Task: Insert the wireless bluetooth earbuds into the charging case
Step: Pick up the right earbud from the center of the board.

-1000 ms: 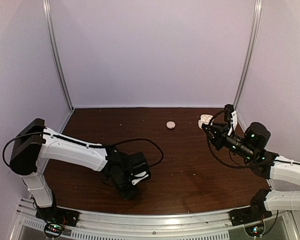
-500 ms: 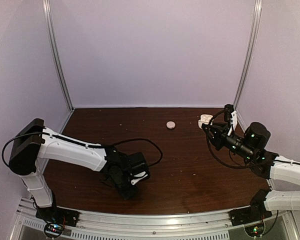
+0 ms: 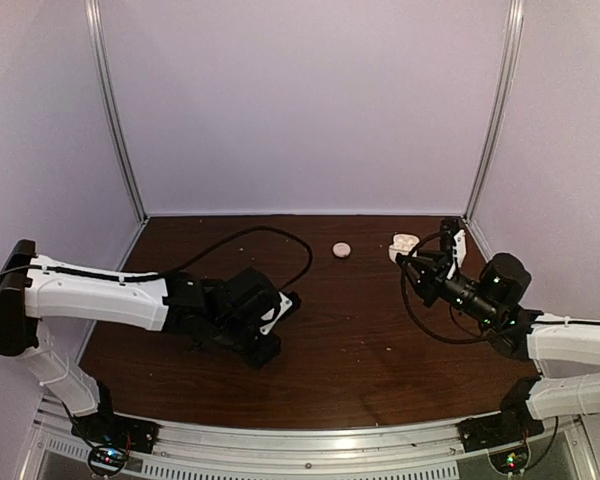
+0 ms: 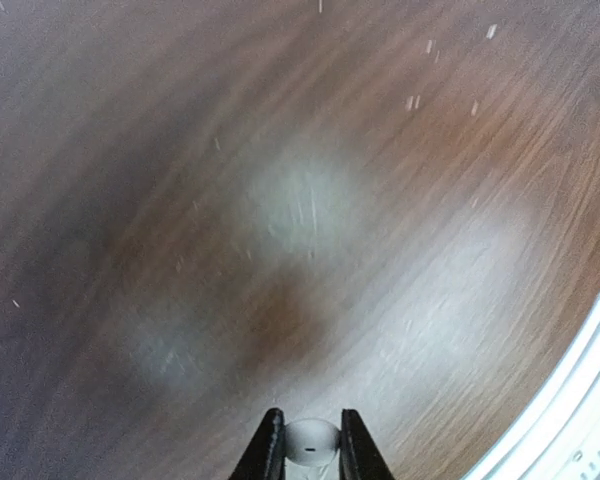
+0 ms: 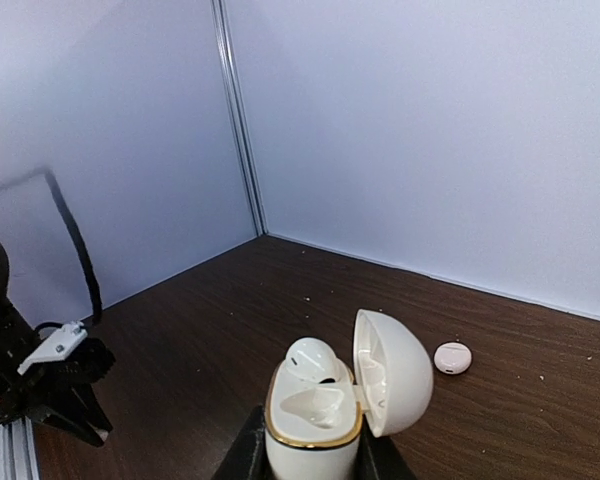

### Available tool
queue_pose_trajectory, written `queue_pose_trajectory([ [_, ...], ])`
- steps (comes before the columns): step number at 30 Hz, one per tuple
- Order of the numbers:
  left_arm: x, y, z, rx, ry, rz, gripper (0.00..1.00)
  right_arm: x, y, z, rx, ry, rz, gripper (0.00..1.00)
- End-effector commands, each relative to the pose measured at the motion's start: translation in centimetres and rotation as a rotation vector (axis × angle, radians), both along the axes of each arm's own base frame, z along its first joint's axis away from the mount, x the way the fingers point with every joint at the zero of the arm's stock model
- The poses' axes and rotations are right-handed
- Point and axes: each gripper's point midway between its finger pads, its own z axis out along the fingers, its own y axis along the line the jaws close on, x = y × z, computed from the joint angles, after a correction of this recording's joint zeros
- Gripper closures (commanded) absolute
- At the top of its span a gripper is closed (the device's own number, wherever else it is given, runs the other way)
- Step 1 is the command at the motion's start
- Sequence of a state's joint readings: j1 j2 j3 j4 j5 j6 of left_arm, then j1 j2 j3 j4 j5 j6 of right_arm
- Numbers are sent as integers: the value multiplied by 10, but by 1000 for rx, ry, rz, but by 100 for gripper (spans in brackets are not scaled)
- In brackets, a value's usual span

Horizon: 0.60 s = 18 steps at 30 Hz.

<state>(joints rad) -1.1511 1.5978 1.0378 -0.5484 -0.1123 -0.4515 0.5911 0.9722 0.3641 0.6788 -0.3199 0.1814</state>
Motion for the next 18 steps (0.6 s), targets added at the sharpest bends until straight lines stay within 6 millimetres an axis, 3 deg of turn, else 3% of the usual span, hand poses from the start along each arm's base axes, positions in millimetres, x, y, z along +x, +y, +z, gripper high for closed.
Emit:
queue_pose_trajectory([
  [1, 34, -32, 88, -320, -232, 51, 91, -9, 5, 15, 40, -117, 45, 100],
  [7, 47, -45, 205, -686, -487, 44, 90, -14, 23, 13, 43, -176, 74, 100],
  [10, 48, -42, 244, -799, -582, 42, 90, -11, 37, 12, 13, -193, 61, 100],
  [13, 47, -39, 276, -897, -667, 38, 90, -12, 52, 14, -10, -219, 46, 100],
  [18, 41, -51, 299, -986, -743, -23, 89, -20, 80, 19, -48, -280, 55, 100],
])
